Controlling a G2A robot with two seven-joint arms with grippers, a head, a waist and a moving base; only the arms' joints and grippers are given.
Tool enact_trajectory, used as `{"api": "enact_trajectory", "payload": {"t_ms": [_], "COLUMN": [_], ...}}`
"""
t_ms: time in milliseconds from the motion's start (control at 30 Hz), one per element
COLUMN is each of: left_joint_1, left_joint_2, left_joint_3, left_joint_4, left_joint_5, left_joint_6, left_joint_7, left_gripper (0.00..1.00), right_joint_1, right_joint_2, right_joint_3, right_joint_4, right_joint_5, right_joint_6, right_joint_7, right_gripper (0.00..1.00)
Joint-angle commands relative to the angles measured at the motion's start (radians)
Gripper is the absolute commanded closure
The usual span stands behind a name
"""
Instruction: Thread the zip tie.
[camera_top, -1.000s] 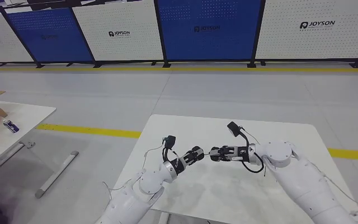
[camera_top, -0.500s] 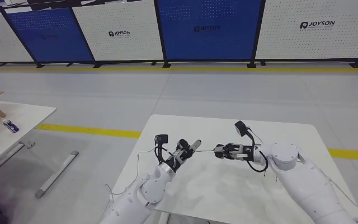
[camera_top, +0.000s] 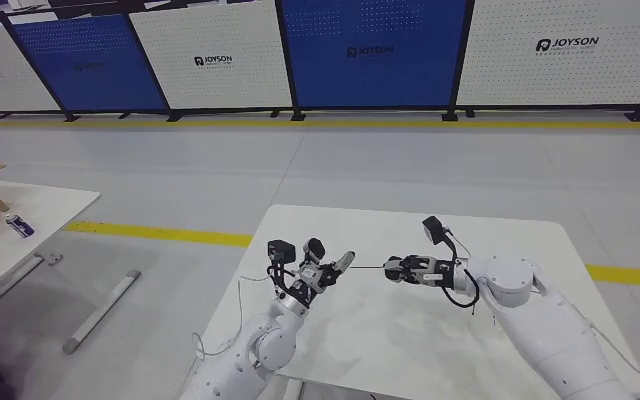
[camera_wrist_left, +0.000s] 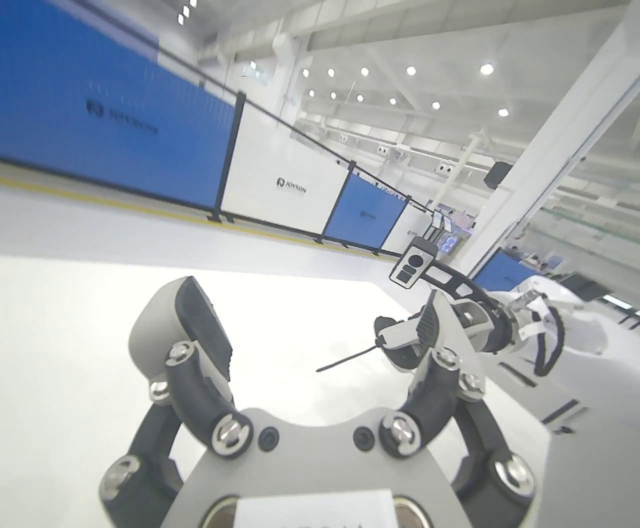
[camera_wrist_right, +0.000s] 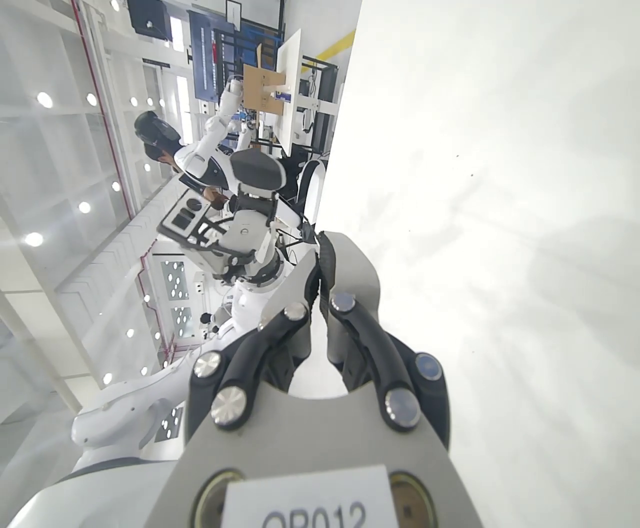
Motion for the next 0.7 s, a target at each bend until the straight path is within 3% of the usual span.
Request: {"api": "enact_trajectory", "payload": {"t_ms": [0, 33, 100, 167, 367, 433, 500, 600, 667], "left_joint_1": [0.003, 0.0, -0.002, 0.0, 0.0, 0.006, 0.006, 0.007, 0.007], "left_joint_2": [0.001, 0.001, -0.001, -0.009, -0.009, -0.013, -0.017, -0.017, -0.016], "left_joint_3": [0.009, 0.017, 0.031, 0.042, 0.042, 0.036, 0.009, -0.028, -0.048], "left_joint_4": [0.017, 0.032, 0.055, 0.061, 0.061, 0.046, 0.023, -0.007, -0.019], "left_joint_5": [0.153, 0.236, 0.311, 0.237, 0.237, 0.129, -0.042, -0.227, -0.297], "left_joint_6": [0.024, 0.049, 0.091, 0.092, 0.092, 0.062, 0.034, 0.006, 0.003], "left_joint_7": [0.083, 0.117, 0.142, 0.104, 0.104, 0.059, -0.037, -0.166, -0.21], "left_gripper": [0.0, 0.0, 0.0, 0.0, 0.0, 0.0, 0.0, 0.0, 0.0], "right_joint_1": [-0.004, -0.004, -0.006, -0.006, -0.006, -0.016, -0.036, -0.064, -0.072], "right_joint_2": [0.001, 0.001, 0.0, -0.001, -0.001, -0.001, 0.001, 0.005, 0.006], "right_joint_3": [0.004, 0.005, 0.001, 0.0, 0.0, 0.003, 0.021, 0.047, 0.052], "right_joint_4": [-0.01, -0.014, -0.027, -0.034, -0.034, -0.041, -0.052, -0.065, -0.071], "right_joint_5": [-0.005, -0.017, -0.031, -0.041, -0.041, -0.041, -0.032, -0.01, -0.012], "right_joint_6": [0.016, 0.03, 0.045, 0.047, 0.047, 0.04, 0.006, -0.028, -0.03], "right_joint_7": [-0.003, -0.014, -0.022, -0.028, -0.028, -0.048, -0.082, -0.104, -0.107], "right_gripper": [1.0, 1.0, 1.0, 1.0, 1.0, 1.0, 1.0, 1.0, 1.0]}}
